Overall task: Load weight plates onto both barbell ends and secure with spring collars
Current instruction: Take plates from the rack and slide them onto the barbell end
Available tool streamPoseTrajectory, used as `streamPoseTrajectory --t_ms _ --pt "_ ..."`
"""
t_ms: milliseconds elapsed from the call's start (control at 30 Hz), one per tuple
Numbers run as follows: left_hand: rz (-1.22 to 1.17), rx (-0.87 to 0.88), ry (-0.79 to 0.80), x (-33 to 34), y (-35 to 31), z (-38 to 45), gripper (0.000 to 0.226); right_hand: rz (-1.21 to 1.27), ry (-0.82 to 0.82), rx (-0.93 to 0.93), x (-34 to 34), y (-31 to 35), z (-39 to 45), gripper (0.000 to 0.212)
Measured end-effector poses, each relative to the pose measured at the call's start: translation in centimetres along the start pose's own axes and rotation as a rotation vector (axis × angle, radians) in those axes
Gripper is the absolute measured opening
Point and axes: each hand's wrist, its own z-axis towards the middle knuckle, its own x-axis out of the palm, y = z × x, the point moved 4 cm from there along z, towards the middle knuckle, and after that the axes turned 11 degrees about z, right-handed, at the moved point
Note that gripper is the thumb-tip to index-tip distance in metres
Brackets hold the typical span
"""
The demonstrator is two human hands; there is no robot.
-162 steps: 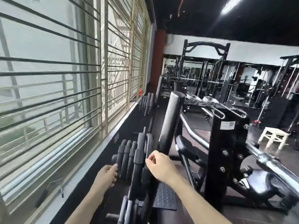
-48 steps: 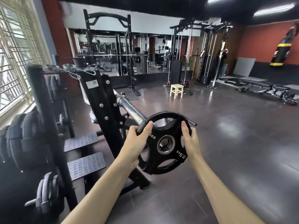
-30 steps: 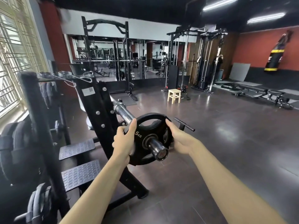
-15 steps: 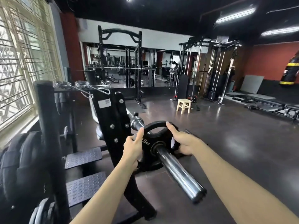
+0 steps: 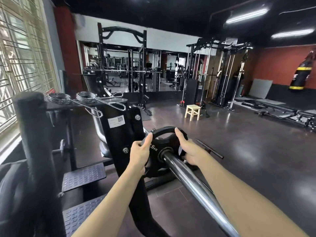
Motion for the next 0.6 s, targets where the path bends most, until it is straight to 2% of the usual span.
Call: streamPoseTrajectory --t_ms 100,200,300,333,400,433,467,533,600 --pt "-0.007 0.014 0.015 -0.1 -0.6 1.3 0.088 -0.039 -0.034 -0.036 0.3 0.1 3.7 0.153" --pt "-0.031 0.009 0.000 -0.1 -0.6 1.7 0.089 -0.028 -0.034 -0.047 0.3 0.2 4.6 0.141" --pt "-0.030 0.012 0.027 -0.1 -0.9 1.2 0.094 -0.018 -0.065 -0.012 -0.2 -0.2 3.8 0.141" --pt "-0.025 0.007 0.041 -0.2 -0.9 1.1 0.094 0.005 -0.030 -0.002 -0.3 0.0 3.4 0.143" --pt "-0.009 -0.015 0.079 -0.5 -1.4 0.1 0.087 -0.014 -0.003 0.022 0.3 2.3 -2.5 0.141" --pt "0.014 -0.034 0.080 -0.7 -1.3 -0.2 0.082 -0.033 -0.008 0.000 0.9 4.1 -7.3 0.129" --pt "0.041 -0.057 0.060 -1.3 -1.1 -0.4 0.079 -0.076 -0.025 -0.044 1.2 5.4 -10.7 0.108" --pt "0.062 -0.078 -0.003 -2.8 -1.2 -1.6 0.073 -0.182 -0.135 -0.229 1.4 7.2 -15.0 0.059" --pt "0.020 -0.071 -0.027 -4.7 -1.4 -4.1 0.055 -0.297 -0.254 -0.434 2.3 7.9 -18.8 0.026"
